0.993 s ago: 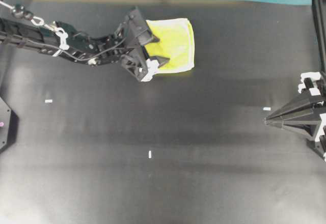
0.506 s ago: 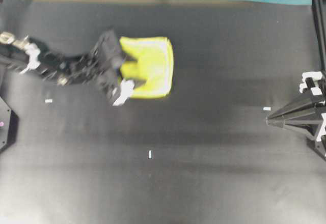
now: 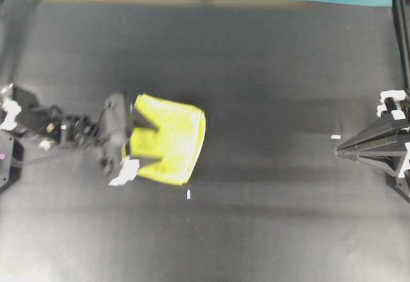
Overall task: Push a yellow cloth with the left arm to wipe the desk.
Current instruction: 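Push the yellow cloth with the left gripper toward the near-left corner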
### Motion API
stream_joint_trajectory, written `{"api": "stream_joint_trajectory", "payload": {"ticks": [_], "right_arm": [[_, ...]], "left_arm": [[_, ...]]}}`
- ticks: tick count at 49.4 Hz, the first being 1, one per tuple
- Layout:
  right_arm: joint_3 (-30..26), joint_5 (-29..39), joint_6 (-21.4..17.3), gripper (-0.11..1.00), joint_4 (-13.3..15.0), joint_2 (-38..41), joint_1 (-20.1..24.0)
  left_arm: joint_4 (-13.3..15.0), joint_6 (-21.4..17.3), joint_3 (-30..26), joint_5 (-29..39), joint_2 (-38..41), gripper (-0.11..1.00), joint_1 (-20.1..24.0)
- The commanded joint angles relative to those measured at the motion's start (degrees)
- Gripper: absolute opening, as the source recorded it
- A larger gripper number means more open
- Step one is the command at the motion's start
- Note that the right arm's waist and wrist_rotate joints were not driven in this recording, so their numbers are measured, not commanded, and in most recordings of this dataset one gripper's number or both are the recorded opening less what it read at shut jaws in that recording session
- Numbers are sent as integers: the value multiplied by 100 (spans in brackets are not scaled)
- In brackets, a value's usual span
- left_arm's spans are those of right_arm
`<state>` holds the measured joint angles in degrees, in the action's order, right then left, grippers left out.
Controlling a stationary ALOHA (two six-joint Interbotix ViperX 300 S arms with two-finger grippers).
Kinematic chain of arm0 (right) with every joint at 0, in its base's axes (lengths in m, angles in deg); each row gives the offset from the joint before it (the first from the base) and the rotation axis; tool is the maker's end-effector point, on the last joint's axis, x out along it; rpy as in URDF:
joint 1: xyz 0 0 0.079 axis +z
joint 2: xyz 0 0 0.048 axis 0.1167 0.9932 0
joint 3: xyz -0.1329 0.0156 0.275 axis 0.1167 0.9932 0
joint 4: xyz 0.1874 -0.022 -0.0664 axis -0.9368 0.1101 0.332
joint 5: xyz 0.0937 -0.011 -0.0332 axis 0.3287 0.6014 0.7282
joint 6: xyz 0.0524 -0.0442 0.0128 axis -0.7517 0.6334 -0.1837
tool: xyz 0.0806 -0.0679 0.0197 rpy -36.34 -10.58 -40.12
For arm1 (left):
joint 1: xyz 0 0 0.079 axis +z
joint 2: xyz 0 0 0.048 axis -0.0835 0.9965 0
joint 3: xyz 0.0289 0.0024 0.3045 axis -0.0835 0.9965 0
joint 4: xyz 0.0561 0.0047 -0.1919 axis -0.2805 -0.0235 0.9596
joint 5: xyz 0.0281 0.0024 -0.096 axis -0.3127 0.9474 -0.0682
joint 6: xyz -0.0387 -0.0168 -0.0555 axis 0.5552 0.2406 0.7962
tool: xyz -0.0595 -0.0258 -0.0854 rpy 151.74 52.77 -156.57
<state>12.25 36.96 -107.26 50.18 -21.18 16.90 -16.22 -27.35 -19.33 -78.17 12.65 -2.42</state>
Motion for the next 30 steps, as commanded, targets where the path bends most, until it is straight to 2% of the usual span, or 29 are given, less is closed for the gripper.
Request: {"api": "stream_joint_trajectory", "payload": {"ticks": [1, 9, 15, 24, 30], "right_arm": [[-35, -44, 0, 0, -26, 18, 0], [-44, -44, 0, 0, -26, 0, 0], [-44, -53, -9, 0, -35, -18, 0], [-53, -62, 0, 0, -35, -44, 0], [-53, -70, 0, 0, -35, -53, 0]], "left_arm": [[-18, 97, 211, 79, -123, 88, -457], [-26, 149, 466, 88, -554, 88, -1178], [-26, 352, 624, 88, -773, 87, -1626], [-26, 703, 756, 229, -826, 87, -2294], [-26, 782, 721, 457, -817, 87, -2733]]}}
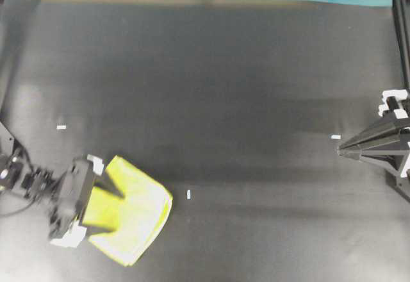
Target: Push a yellow cloth with the left arm to wipe the desk.
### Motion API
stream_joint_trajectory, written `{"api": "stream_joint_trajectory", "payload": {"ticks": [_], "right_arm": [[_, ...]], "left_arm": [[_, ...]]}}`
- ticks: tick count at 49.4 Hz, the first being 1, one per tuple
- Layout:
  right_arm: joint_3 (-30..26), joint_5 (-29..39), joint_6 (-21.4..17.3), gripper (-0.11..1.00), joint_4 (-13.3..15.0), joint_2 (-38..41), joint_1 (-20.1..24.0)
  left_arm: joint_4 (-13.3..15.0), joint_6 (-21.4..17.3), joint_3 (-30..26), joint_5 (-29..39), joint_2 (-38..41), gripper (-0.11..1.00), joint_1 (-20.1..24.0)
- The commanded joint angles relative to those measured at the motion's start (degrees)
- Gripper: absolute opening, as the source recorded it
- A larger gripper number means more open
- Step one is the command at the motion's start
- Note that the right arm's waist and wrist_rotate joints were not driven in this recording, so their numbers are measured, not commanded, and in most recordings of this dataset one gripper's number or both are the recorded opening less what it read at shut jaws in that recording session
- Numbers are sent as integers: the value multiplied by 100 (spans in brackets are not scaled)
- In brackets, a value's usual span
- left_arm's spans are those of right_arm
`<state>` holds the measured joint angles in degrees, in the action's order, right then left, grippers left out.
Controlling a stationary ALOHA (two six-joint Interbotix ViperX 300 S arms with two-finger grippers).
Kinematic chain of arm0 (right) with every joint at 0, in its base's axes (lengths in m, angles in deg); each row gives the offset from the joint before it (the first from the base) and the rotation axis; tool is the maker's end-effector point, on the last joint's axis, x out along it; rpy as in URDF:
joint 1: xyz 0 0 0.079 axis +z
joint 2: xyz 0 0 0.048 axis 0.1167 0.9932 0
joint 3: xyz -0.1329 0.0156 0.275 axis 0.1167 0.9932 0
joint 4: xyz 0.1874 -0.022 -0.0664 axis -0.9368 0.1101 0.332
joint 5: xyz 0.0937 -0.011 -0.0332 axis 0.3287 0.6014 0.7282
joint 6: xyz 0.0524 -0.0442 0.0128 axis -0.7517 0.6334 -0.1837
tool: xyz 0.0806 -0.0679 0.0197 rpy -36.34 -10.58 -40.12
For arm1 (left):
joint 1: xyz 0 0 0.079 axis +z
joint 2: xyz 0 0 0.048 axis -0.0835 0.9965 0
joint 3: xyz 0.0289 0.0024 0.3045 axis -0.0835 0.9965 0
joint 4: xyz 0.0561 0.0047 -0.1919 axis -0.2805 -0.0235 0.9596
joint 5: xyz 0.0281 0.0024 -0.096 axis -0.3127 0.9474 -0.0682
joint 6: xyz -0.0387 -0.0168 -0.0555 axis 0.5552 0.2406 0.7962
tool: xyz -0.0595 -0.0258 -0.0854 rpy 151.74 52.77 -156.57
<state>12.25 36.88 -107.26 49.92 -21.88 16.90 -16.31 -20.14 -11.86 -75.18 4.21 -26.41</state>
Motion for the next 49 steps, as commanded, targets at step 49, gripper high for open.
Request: {"api": "stream_joint_trajectory", "payload": {"ticks": [49], "right_arm": [[-35, 9, 0, 0, -9, -26, 0]], "left_arm": [[-18, -1002, -281, 431, -1529, 87, -176]]}}
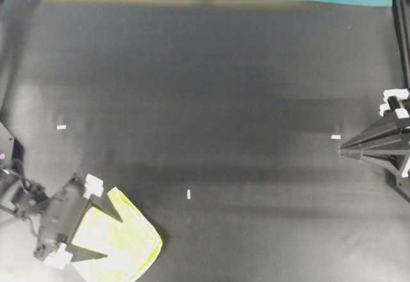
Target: Push a yellow cloth with the left arm to wipe the desk.
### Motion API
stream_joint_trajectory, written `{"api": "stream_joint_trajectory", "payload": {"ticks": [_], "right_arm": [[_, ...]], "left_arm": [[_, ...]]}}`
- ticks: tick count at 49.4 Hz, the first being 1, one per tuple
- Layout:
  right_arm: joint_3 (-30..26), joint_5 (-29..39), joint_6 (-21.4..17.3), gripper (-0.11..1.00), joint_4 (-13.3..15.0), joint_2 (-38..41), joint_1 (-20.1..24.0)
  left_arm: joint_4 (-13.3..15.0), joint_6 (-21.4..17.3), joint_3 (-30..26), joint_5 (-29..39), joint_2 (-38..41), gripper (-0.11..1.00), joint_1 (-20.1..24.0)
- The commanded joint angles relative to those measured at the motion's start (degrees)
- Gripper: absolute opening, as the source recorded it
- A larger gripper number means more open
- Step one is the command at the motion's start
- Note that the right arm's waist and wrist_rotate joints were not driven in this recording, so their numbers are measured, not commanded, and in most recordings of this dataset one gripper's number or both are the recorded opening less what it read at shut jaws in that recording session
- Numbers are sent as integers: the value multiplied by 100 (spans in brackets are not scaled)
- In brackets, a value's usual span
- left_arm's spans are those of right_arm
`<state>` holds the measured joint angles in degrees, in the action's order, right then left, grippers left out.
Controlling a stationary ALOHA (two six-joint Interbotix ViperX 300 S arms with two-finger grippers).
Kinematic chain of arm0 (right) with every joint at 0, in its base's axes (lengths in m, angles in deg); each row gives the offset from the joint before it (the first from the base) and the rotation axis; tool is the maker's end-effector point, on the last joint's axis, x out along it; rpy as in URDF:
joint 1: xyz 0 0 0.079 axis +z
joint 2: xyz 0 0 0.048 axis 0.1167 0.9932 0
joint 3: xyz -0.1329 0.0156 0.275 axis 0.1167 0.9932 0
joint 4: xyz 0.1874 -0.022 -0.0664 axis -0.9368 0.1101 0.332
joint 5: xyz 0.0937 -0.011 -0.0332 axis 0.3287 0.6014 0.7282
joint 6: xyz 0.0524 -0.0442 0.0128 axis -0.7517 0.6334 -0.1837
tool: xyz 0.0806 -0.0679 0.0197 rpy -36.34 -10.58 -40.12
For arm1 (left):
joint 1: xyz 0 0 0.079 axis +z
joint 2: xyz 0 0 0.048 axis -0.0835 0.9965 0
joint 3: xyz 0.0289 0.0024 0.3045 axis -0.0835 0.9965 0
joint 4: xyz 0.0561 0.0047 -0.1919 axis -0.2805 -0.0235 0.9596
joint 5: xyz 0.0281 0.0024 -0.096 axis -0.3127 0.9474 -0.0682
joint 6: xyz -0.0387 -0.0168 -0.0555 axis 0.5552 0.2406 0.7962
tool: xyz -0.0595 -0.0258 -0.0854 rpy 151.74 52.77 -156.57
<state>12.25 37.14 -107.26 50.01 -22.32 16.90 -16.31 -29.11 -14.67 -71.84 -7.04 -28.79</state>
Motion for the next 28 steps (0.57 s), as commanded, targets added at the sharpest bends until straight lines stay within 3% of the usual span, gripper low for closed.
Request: {"api": "stream_joint_trajectory", "payload": {"ticks": [1, 12, 28], "right_arm": [[-35, -18, 0, 0, -18, 9, 0], [-35, -18, -9, 0, -18, 9, 0], [-26, -18, 0, 0, -18, 9, 0]], "left_arm": [[-18, -123, 18, 158, -519, 87, 79], [-18, -202, 176, 1046, -1828, 87, 246], [-18, -211, 615, 1670, -3709, 87, 501]]}}
